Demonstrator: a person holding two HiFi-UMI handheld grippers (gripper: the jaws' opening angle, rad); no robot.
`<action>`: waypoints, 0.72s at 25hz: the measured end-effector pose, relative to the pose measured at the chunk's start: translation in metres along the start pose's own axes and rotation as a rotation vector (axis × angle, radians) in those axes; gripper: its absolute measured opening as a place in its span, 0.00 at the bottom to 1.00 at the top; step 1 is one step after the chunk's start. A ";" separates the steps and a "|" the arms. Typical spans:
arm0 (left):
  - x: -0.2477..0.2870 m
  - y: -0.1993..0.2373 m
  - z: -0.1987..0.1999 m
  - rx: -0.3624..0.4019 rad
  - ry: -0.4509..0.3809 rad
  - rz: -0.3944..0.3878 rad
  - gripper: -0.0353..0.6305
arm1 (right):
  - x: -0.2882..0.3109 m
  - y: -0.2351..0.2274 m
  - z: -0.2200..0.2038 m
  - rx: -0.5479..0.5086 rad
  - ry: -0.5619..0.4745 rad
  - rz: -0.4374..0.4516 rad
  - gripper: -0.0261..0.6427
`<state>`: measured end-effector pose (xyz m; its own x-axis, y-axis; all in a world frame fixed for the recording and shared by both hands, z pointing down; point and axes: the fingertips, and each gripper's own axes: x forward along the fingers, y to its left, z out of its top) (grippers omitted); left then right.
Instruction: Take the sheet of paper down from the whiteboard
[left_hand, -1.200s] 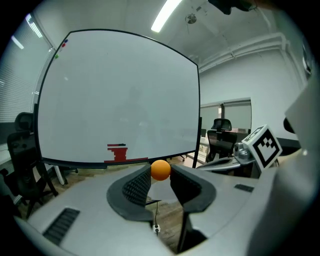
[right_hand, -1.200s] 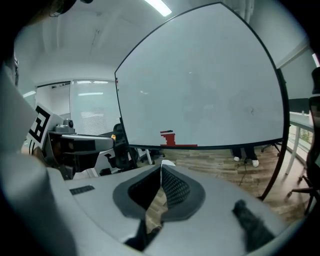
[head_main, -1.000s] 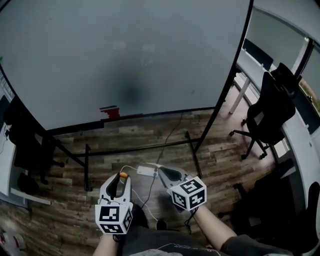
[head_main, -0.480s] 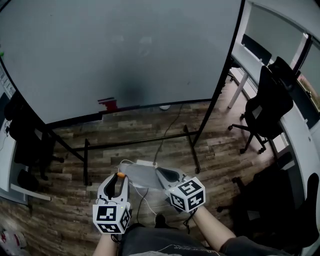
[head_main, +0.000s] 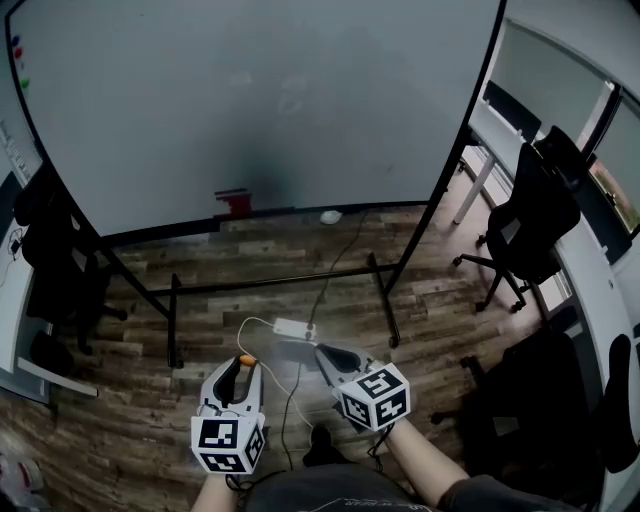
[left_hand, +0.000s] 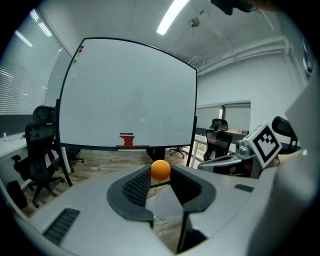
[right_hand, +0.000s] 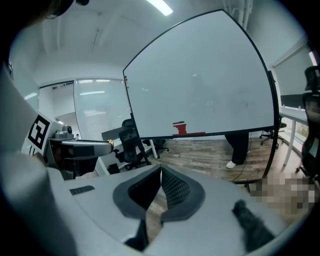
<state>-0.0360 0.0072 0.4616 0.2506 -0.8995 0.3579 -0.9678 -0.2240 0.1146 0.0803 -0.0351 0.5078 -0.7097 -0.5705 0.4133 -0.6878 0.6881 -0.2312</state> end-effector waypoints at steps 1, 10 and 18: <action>-0.005 0.002 -0.001 -0.001 -0.003 -0.004 0.24 | -0.001 0.007 -0.001 -0.012 0.001 -0.003 0.08; -0.052 0.012 -0.015 -0.010 -0.024 -0.038 0.24 | -0.015 0.060 -0.001 -0.081 -0.015 -0.030 0.07; -0.097 0.008 -0.033 -0.017 -0.034 -0.051 0.24 | -0.044 0.095 -0.019 -0.094 -0.021 -0.052 0.07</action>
<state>-0.0678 0.1050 0.4579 0.2981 -0.8994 0.3196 -0.9533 -0.2633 0.1481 0.0486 0.0637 0.4841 -0.6770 -0.6151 0.4041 -0.7073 0.6955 -0.1262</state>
